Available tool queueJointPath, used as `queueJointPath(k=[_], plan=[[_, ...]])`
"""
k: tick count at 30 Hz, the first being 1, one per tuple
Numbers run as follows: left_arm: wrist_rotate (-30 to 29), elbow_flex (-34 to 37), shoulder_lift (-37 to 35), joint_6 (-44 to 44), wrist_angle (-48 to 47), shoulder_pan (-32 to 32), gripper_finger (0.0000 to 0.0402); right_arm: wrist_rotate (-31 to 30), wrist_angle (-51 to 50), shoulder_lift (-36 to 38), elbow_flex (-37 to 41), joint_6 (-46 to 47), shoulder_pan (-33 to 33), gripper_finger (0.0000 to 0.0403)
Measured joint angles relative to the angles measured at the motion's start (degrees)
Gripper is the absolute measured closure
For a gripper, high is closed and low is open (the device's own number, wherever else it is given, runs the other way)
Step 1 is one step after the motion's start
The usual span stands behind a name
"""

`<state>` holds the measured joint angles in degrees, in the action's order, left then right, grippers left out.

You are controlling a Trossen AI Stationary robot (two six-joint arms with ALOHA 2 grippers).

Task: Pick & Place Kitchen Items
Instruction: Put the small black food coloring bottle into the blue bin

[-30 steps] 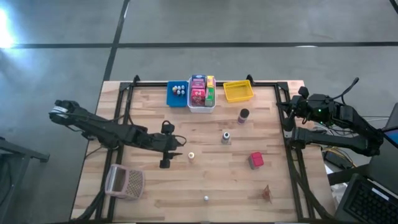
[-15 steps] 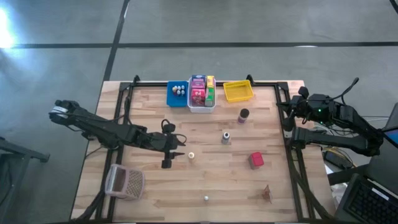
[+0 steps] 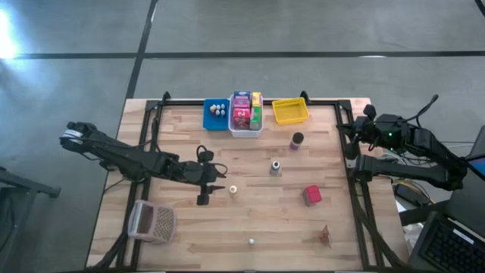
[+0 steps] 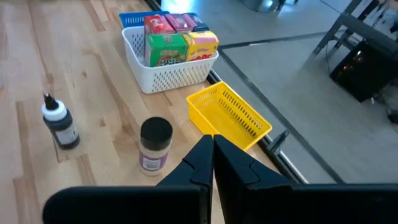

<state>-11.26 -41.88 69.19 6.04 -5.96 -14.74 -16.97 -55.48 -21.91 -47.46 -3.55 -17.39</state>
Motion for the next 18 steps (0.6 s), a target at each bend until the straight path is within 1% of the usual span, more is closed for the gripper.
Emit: queueJointPath(k=[3,10,12,17,18], plan=[[0.0,0.0,0.0,-0.9,0.0,0.0,0.0225,0.1,0.0,-0.1,0.0,-1.8,0.0,0.0394],[0.0,0.0,0.0,-1.0,0.3,0.0,0.0225,0.3,1.8,-0.8,0.0,-1.2,0.0,0.0394],[0.0,0.0,0.0,-1.1,0.3,0.0,0.0225,0.6,3.7,-1.2,0.3,2.7,0.0,0.0394],[0.0,0.0,0.0,-2.7,0.3,0.0,0.0225,1.0,26.1,-3.6,4.0,15.2,0.0,0.0394],[0.0,0.0,0.0,-2.7,0.3,0.0,0.0225,2.6,29.8,-4.9,4.5,17.1,0.0,0.0394]])
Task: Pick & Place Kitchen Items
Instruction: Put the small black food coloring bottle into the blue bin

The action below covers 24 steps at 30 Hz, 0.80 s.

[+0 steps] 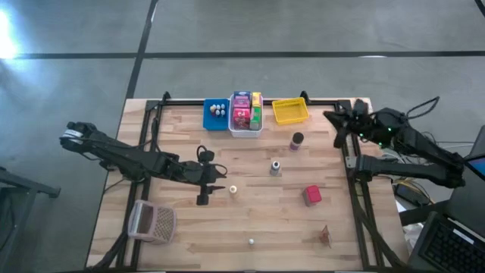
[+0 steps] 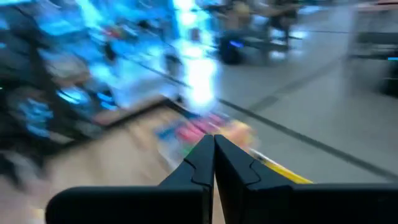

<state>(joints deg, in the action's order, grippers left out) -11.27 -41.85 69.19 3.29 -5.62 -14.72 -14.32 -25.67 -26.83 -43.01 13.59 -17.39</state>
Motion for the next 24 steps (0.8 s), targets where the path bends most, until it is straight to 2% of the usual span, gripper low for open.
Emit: queueJointPath(k=[2,5,6,8,17,19,22,24], plan=[[0.0,0.0,-0.1,-0.2,-0.5,0.0,0.0225,7.6,4.2,-2.8,0.2,0.0,0.0,0.0394],[-0.4,0.1,-1.2,-1.4,-2.3,0.0,0.0225,22.8,8.1,-8.1,0.4,-1.3,1.3,0.0394],[-0.4,0.4,-1.9,-1.5,-2.1,0.0,0.0225,25.9,10.5,-10.0,0.8,-0.6,2.6,0.0394],[-0.4,1.1,-3.5,-1.9,-2.0,0.0,0.0225,26.3,14.8,-13.4,1.6,0.1,6.5,0.0394],[-0.7,6.4,-12.1,-1.9,0.1,0.0,0.0225,7.9,29.1,-24.9,0.9,-8.2,33.4,0.0374],[-0.8,7.0,-13.5,-1.8,1.1,0.0,0.0225,1.2,29.6,-27.1,-0.5,-8.4,38.7,0.0365],[-0.8,7.6,-14.6,-1.7,2.4,0.0,0.0225,-12.1,27.8,-30.9,-0.9,-6.3,46.0,0.0349],[-0.8,8.0,-14.9,-1.5,2.2,0.0,0.0225,-17.3,28.0,-34.1,-1.1,-2.7,49.2,0.0334]])
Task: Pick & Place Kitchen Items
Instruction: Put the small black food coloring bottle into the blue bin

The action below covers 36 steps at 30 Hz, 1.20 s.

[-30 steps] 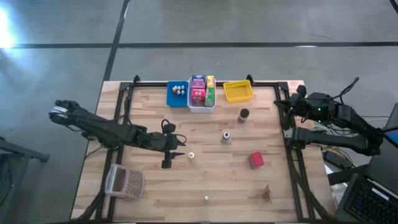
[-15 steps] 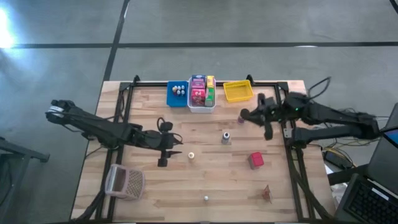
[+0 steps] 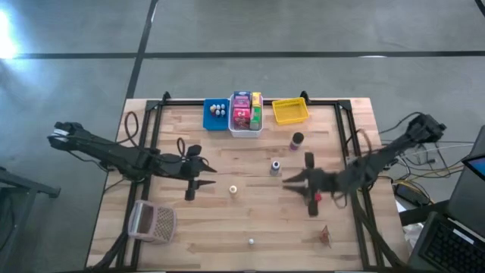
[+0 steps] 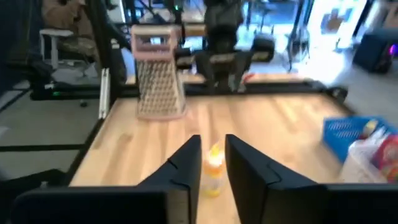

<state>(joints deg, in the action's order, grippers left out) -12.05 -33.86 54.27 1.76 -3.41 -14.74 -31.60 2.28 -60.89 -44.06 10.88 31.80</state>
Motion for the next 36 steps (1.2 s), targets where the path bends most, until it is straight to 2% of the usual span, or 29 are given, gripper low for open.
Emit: queueJointPath(k=[4,9,14,20,25,30,36], plan=[[0.0,0.5,-0.1,0.0,0.0,0.0,0.0225,-2.6,0.8,-7.7,-1.8,7.5,4.8,0.0293],[0.0,0.5,-0.1,0.1,0.1,0.0,0.0225,-2.8,0.5,-18.5,-7.2,8.5,8.2,0.0244],[0.1,0.5,0.0,0.2,0.0,0.0,0.0225,-1.4,-2.6,-28.6,-13.3,13.1,10.2,0.0219],[0.2,0.5,0.1,-0.1,0.5,0.0,0.0225,-0.7,-5.1,-40.9,-19.0,21.1,11.4,0.0215],[0.2,0.5,0.1,-0.1,1.5,-0.1,0.0225,2.0,-4.9,-48.7,-22.8,23.0,11.5,0.0227],[0.2,0.5,0.1,1.0,1.4,0.0,0.0225,3.5,-5.0,-53.1,-23.6,26.4,11.5,0.0236],[0.2,0.5,0.1,1.8,1.3,0.0,0.0225,4.2,0.4,-56.3,-22.4,28.2,11.4,0.0234]])
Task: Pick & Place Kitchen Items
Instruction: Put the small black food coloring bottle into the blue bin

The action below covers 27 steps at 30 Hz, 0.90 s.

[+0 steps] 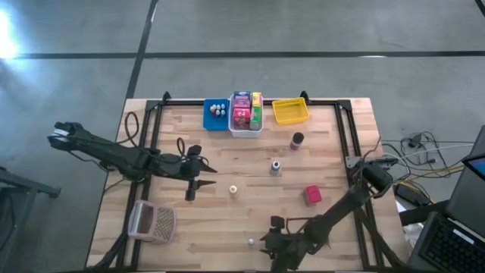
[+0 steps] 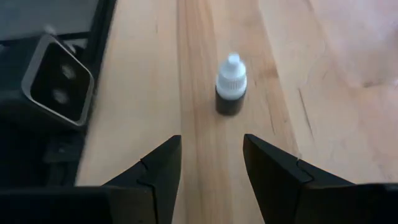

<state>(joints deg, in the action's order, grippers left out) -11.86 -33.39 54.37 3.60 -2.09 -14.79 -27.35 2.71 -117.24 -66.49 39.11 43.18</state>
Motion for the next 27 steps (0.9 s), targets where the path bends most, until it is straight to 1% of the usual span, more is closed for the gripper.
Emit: queueJointPath(k=[5,8,11,21,27], plan=[[0.0,0.0,0.0,-0.1,0.0,0.0,0.0225,0.4,1.2,-2.1,0.1,0.8,-1.2,0.0222],[0.0,0.0,0.0,-0.1,-0.1,0.0,0.0225,0.4,4.2,-3.6,0.1,0.6,-1.8,0.0217],[0.0,0.0,0.0,-0.1,-0.2,0.0,0.0225,0.1,5.1,-4.3,0.1,0.8,-2.1,0.0216],[0.0,0.0,0.0,-0.2,-0.5,0.0,0.0225,0.9,8.2,-4.8,0.1,0.0,-2.3,0.0239],[0.0,0.0,0.0,-0.2,-0.5,0.0,0.0225,2.2,8.9,-4.8,0.1,0.0,-2.9,0.0241]])
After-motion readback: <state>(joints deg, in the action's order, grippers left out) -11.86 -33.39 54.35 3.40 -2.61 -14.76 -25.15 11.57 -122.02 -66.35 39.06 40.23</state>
